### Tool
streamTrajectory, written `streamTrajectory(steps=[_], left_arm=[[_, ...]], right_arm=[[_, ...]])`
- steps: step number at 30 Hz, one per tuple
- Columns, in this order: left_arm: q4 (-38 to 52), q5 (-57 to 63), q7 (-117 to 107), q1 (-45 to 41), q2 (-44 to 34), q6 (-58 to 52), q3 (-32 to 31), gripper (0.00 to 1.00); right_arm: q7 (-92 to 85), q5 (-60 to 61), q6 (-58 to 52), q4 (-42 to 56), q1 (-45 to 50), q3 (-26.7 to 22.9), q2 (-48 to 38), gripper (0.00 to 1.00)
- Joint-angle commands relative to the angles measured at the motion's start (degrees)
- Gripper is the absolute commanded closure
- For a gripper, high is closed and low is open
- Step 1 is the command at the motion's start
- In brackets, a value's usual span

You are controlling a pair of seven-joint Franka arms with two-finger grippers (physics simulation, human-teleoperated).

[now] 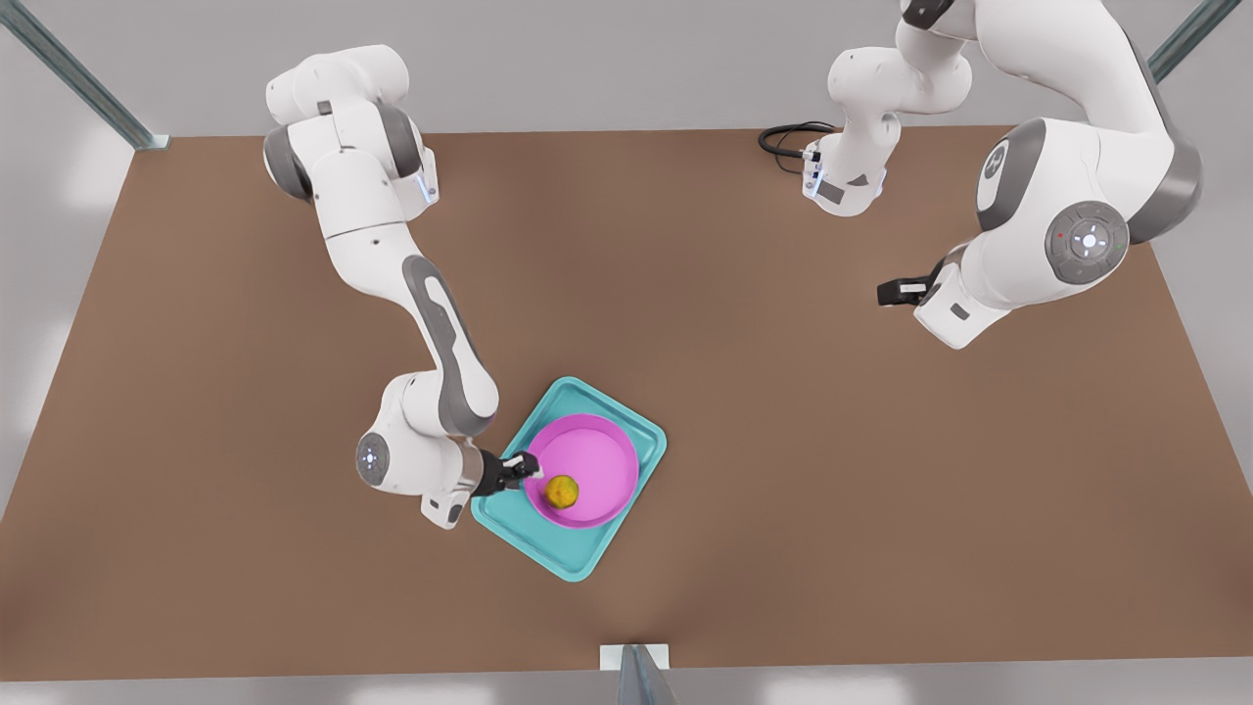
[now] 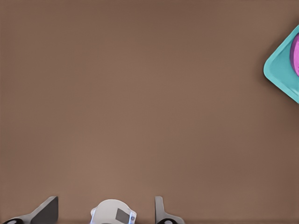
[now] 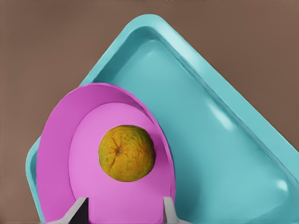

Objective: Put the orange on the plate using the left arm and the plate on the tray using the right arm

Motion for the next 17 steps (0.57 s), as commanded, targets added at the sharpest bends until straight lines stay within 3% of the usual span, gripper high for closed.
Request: streamTrajectory(steps=[1,3,4,5,7,10,12,17], left_arm=[[0.0,-0.1,0.0,0.1,-0.1,0.1,0.0,0.0],[0.0,0.0,0.0,0.1,-0.1,0.1,0.0,0.0],[0.0,0.3,-0.1,0.0,-0.1,0.1,0.0,0.0],[0.0,0.0,0.0,0.1,-0.1,-0.1,0.0,0.0],[2.7,-0.1,0.8,0.2,0.8,-0.9,0.2,0.0],[3.2,-0.1,0.8,0.2,1.2,-1.3,0.2,0.0],[3.1,-0.1,0.7,0.2,1.4,-1.3,0.2,0.0],[3.1,-0.2,0.6,0.2,1.7,-1.3,0.2,0.0]], right_arm=[[-0.2,0.7,-1.6,-0.2,0.0,0.0,-1.1,0.0],[-0.1,-0.2,-9.5,-0.6,-0.8,-2.4,-6.2,0.0],[-0.2,-3.0,-23.1,-0.4,-2.8,-6.9,-9.4,0.0],[-0.5,-16.3,-33.2,-0.2,-7.5,-7.5,-14.4,0.0],[-0.8,-37.7,-36.5,-0.6,-8.7,-7.3,-27.1,0.0],[-0.3,-42.9,-38.2,-3.9,-11.3,-5.9,-40.6,0.0],[0.2,-46.9,-38.1,-6.8,-14.2,-0.5,-43.6,0.0],[0.5,-46.9,-38.2,-6.9,-13.9,-0.4,-44.0,0.0]])
